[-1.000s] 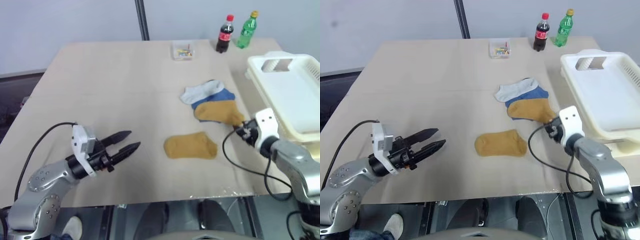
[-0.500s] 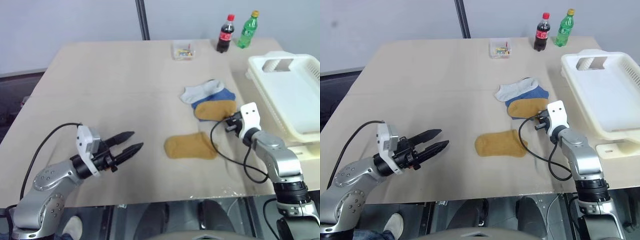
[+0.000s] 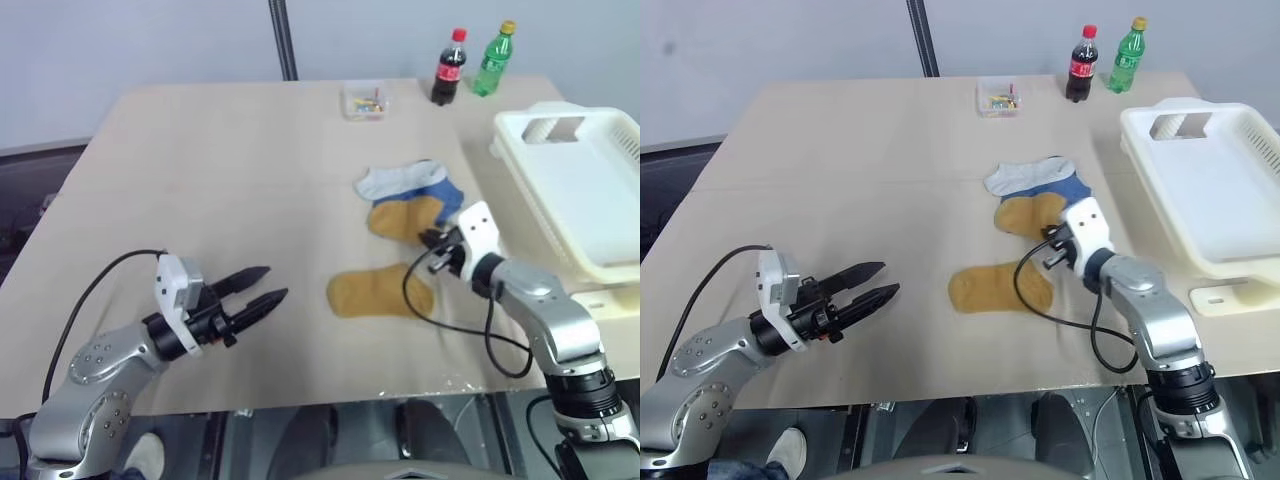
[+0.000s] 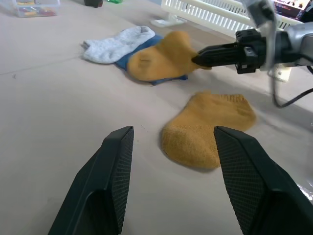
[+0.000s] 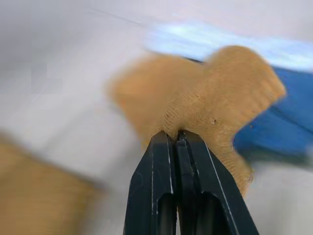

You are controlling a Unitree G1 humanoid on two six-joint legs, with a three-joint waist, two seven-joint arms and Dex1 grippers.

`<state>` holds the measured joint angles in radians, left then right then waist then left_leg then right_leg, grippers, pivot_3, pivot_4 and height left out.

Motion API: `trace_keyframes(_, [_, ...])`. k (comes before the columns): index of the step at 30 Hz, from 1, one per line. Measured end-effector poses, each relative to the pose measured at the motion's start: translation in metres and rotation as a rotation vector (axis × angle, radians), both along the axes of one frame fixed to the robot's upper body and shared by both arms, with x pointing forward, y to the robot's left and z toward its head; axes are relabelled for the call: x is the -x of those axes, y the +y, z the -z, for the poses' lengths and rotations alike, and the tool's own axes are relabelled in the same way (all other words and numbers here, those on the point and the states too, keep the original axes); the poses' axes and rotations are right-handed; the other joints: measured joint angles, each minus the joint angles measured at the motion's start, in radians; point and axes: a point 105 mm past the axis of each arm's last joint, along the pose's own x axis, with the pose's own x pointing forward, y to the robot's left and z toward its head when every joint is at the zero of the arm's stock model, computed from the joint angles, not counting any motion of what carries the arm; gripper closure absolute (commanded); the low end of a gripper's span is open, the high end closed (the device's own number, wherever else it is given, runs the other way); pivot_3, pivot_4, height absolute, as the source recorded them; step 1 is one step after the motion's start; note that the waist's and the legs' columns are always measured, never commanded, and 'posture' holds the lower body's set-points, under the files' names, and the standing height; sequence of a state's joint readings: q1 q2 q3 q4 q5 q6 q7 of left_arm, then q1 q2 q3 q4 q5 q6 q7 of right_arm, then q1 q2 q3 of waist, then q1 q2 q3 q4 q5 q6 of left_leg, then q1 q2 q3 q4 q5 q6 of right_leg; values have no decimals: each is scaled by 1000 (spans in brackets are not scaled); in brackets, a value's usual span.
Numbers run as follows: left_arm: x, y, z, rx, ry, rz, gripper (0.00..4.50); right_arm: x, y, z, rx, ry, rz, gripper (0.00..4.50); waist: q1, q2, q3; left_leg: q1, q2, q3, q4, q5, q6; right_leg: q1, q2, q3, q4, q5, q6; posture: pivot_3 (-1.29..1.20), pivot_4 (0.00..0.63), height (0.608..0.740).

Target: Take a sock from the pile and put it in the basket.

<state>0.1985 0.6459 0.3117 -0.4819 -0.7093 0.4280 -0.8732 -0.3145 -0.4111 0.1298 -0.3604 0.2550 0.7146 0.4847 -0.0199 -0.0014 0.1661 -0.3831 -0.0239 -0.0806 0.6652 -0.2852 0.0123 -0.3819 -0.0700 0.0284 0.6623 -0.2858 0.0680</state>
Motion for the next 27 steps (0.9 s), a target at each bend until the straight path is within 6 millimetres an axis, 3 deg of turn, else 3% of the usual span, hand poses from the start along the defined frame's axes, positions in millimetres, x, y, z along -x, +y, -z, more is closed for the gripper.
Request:
trace_keyframes(8, [0, 0, 0, -7, 2, 5, 1701, 1, 23, -3, 60, 12, -88, 4468, 2, 0, 0, 0, 0, 0, 0, 0, 0, 0, 0, 0, 0, 0, 0, 0, 150, 740])
trace_keyframes(14, [0, 0, 0, -9, 4, 4, 1701, -3, 27, 14, 122, 63, -78, 4468, 4, 0, 0, -3, -1, 0, 0, 2, -3, -3, -1, 0, 0, 0, 0, 0, 150, 740])
trace_keyframes(21, [-4, 2, 1, 2, 14, -40, 1701, 3, 21, 18, 153, 98, -73, 1903, 5, 0, 0, -3, 0, 0, 0, 0, -1, -4, -1, 0, 0, 0, 0, 0, 150, 740])
trace_keyframes(27, [-28, -4, 1, -35, -23, -97, 1701, 12, 17, -3, 100, 85, -62, 1903, 8, 0, 0, -3, -1, -1, 0, 0, 0, -3, 0, -1, 1, 0, 0, 0, 150, 740])
